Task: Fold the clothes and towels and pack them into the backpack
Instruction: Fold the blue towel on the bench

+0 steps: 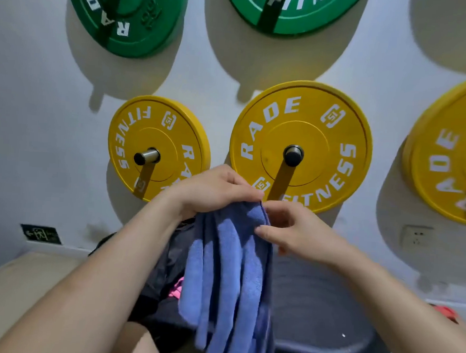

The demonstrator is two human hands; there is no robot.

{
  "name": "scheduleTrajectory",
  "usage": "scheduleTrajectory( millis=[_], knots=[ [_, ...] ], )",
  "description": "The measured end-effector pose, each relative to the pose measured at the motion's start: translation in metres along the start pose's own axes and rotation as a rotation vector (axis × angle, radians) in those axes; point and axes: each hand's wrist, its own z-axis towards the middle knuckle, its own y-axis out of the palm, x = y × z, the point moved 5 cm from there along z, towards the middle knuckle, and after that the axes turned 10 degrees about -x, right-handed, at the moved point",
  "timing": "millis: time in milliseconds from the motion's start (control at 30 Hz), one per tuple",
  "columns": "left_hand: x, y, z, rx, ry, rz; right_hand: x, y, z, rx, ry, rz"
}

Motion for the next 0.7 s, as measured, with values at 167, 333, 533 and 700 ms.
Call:
scheduleTrajectory(
  millis=[167,333,533,700],
  knots=[
    [-0.008,-0.01,-0.008,-0.014,-0.027,-0.001,0.008,-0.015,-0.014,-0.21,0.135,0.127],
    [-0.026,-0.006,0.003,-0.103,-0.094,0.068,0.026,-0.039,-0.009,-0.058,0.153,-0.617],
    [-0.073,0.0,0.02,-0.3,-0.136,-0.049,0.11,-0.064,-0.016,-0.088,0.552,-0.739],
    [-0.118,-0.002,0.017,-0.386,-0.206,-0.125,0.171,-0.08,-0.044,-0.035,0.727,-0.302]
  ],
)
